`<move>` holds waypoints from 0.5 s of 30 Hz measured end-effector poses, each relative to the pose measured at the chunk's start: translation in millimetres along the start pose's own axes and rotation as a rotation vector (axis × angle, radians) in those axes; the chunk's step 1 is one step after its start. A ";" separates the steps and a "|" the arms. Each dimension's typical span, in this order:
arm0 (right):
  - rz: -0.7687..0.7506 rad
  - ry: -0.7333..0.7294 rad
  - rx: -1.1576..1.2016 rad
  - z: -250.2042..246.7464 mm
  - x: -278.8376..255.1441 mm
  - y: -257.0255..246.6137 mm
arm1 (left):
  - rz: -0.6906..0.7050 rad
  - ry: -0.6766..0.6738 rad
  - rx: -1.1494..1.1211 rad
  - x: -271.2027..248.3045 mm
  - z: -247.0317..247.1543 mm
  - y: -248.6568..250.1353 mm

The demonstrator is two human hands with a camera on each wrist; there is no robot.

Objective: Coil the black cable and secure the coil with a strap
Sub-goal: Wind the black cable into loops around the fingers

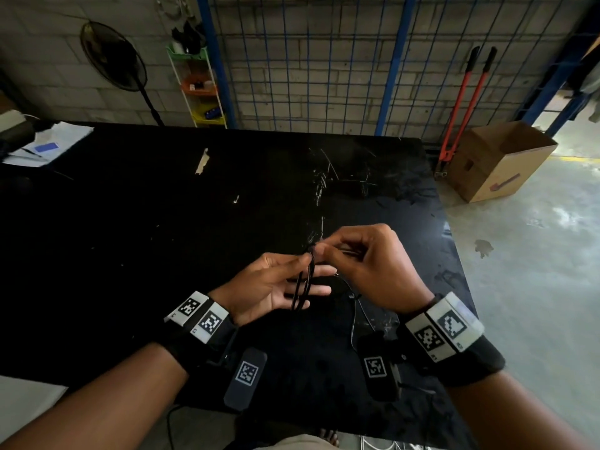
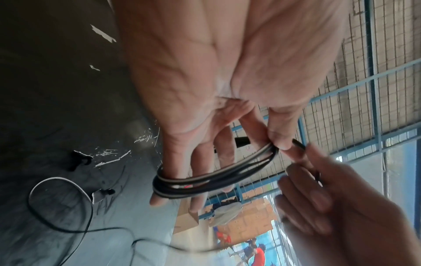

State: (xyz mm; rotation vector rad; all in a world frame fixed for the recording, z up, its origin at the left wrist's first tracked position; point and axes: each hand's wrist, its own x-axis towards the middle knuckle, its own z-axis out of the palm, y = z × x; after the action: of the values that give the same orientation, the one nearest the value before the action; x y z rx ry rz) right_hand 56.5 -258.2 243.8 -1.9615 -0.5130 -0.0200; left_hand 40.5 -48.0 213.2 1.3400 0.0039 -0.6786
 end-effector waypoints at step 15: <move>0.173 -0.029 0.434 27.4 -39.2 47.0 | 0.336 -0.002 -0.430 7.1 -20.1 32.9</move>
State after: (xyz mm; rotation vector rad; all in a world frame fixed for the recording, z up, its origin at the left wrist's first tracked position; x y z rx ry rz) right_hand 32.0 -264.2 181.6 -1.5743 -0.3307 0.2130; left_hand 68.6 -31.0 234.6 0.8972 -0.0718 -0.3661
